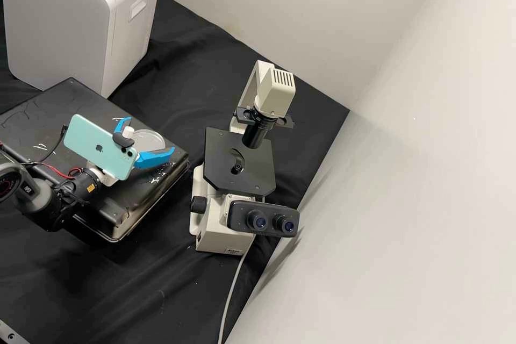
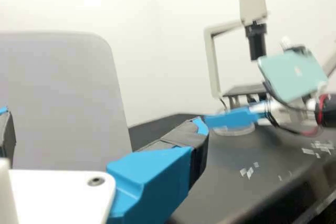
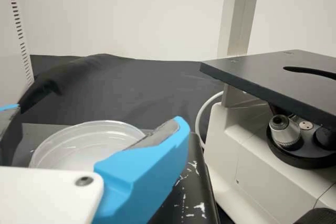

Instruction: Place the petri dish on the bench

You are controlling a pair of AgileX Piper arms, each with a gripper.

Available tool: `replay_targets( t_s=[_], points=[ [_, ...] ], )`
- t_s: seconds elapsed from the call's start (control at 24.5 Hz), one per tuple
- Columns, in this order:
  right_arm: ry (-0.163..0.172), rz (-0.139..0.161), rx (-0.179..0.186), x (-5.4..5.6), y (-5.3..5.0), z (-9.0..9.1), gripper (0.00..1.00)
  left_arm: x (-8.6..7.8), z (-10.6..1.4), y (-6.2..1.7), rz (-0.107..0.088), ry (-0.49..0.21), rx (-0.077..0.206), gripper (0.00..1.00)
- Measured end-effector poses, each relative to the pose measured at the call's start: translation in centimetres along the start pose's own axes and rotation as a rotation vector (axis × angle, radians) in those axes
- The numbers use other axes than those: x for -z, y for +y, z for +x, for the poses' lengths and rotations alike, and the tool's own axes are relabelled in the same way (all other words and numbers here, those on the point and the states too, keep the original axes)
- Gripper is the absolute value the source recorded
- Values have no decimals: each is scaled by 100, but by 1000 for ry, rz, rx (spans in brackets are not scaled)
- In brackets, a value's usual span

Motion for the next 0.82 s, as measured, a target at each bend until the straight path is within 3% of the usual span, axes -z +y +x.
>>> replay_targets(
  t_s=[0.16,0.24,0.41,0.57,0.82],
  points=[
    [-9,0,-9,15,-14,1,100,2,-28,79,0,14,-47,100],
    [-38,12,-34,11,-20,-7,100,0,-41,115,-7,23,-70,100],
    [-55,27,-35,15,-70,-50,100,12,-59,157,-77,31,-97,100],
    [-59,34,-32,11,-74,-81,100,13,-59,157,-78,33,-97,100],
    [-62,101,-46,5,-35,-136,100,13,-59,157,-78,33,-97,100]
  ],
)
